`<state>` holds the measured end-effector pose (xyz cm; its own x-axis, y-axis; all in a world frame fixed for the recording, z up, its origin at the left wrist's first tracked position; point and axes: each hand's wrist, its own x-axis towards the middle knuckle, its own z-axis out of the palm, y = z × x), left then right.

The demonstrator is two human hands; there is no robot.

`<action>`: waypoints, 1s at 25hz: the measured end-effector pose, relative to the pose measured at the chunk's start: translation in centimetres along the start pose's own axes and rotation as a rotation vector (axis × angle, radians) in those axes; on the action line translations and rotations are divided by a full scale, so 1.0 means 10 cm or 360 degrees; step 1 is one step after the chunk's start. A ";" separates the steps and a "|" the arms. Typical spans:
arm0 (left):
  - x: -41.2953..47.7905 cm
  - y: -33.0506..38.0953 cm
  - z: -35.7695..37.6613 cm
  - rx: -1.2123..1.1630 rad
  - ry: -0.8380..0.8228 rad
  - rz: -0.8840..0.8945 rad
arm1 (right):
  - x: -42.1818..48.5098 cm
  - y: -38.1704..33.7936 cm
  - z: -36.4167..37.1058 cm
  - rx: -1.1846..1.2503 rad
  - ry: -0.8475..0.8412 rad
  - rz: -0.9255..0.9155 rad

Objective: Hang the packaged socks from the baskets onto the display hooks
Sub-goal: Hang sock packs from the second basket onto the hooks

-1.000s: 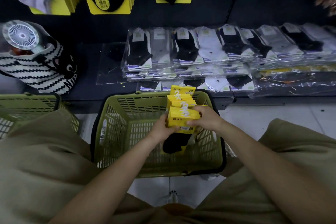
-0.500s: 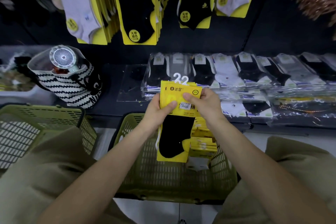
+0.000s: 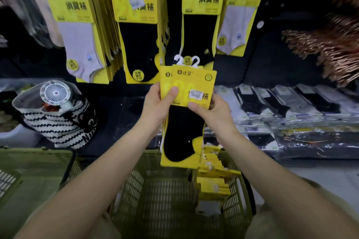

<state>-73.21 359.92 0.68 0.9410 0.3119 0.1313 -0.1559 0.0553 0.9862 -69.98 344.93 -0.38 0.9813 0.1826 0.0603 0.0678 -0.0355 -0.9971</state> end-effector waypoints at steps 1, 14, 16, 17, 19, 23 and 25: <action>0.04 0.03 -0.03 -0.0065 -0.0020 -0.0031 | 0.03 -0.02 0.01 -0.0040 -0.0031 -0.0037; 0.46 0.11 -0.05 -0.0227 0.0001 0.0075 | 0.57 -0.26 -0.12 0.0139 0.0081 -0.0168; 0.54 0.17 -0.11 -0.0175 0.0074 0.0223 | 0.72 -0.36 -0.20 0.0225 0.0140 -0.0179; 0.57 0.21 -0.15 -0.0177 0.0109 0.0286 | 0.79 -0.42 -0.23 0.0209 0.0151 -0.0214; 0.64 0.29 -0.24 -0.0177 0.0169 0.0411 | 0.94 -0.58 -0.28 0.0125 0.0177 -0.0330; 0.69 0.37 -0.38 -0.0075 0.0197 0.0566 | 1.20 -0.95 -0.29 -0.0066 0.0333 -0.0467; 0.71 0.40 -0.41 -0.0109 0.0207 0.0581 | 1.30 -1.12 -0.26 -0.0144 0.0403 -0.0487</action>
<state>-68.39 366.25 5.16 0.7745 0.4403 0.4542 -0.4973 -0.0198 0.8673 -57.51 345.14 11.67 0.9258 -0.0489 0.3747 0.3683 -0.1052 -0.9237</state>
